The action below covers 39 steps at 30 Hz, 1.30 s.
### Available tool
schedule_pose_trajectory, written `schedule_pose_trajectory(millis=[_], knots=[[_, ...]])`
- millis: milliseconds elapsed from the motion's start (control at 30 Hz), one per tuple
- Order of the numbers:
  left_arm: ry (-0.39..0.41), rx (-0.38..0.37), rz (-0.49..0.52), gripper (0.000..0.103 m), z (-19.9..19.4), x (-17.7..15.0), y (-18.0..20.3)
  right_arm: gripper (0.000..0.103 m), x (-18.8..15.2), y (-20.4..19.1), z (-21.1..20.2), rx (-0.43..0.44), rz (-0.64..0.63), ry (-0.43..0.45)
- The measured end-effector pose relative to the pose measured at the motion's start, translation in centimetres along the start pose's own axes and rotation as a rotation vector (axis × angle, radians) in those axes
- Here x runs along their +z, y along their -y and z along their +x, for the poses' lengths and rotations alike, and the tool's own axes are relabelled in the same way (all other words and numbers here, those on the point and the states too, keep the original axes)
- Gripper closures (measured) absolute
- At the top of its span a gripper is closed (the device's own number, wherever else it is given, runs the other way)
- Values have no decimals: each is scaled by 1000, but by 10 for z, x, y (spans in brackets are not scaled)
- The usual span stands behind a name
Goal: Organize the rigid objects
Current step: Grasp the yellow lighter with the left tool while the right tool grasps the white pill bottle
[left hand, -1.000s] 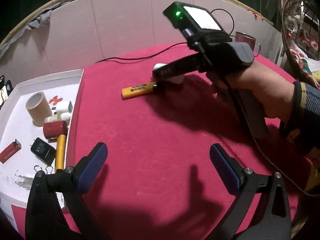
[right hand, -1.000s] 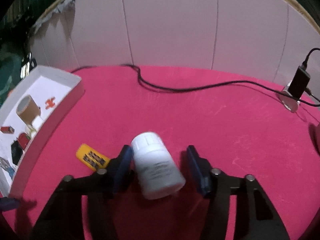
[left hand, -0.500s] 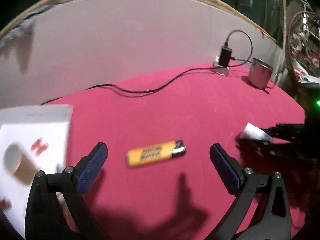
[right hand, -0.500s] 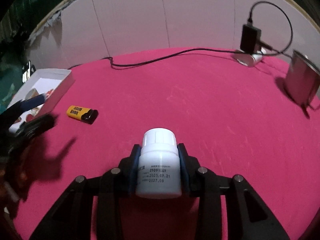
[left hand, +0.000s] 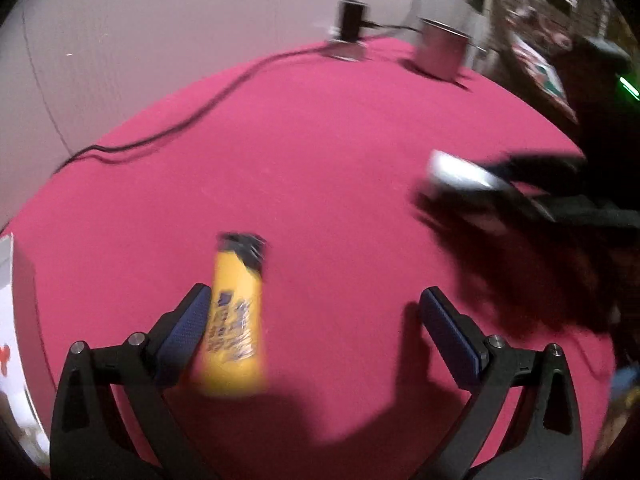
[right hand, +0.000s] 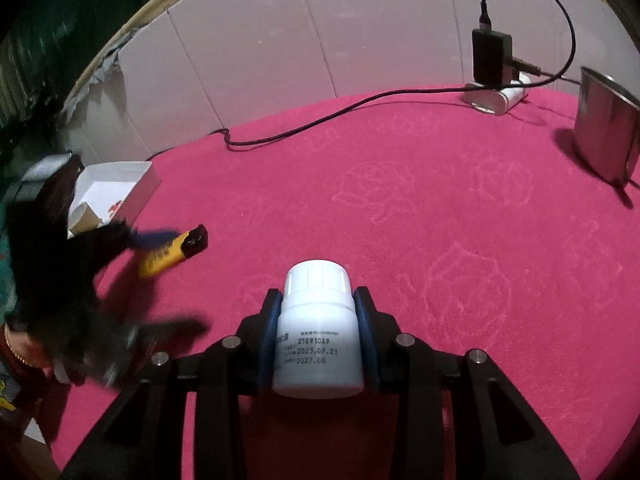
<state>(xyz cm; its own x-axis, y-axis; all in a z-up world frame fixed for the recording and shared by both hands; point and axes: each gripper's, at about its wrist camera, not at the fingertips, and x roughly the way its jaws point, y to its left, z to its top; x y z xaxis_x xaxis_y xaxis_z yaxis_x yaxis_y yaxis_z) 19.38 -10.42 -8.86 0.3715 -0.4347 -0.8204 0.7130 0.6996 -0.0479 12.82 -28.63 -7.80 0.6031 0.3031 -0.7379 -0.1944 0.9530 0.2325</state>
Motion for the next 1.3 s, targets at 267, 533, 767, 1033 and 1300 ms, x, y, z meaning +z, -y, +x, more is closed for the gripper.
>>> schedule_pose_trajectory(millis=[267, 533, 767, 1033, 1300], knots=[[-12, 135, -120, 0, -4, -7, -9, 67, 1, 2, 1, 16, 15, 1], [51, 309, -303, 5, -3, -10, -4, 67, 3, -5, 5, -15, -10, -2], [52, 339, -347, 4, -4, -14, -5, 66, 5, -18, 11, -71, -58, -11], [45, 324, -344, 0, 0, -12, -5, 61, 5, -22, 15, -90, -90, -18], [45, 327, -344, 0, 0, -11, -5, 56, -1, -14, 7, -63, -83, -19]])
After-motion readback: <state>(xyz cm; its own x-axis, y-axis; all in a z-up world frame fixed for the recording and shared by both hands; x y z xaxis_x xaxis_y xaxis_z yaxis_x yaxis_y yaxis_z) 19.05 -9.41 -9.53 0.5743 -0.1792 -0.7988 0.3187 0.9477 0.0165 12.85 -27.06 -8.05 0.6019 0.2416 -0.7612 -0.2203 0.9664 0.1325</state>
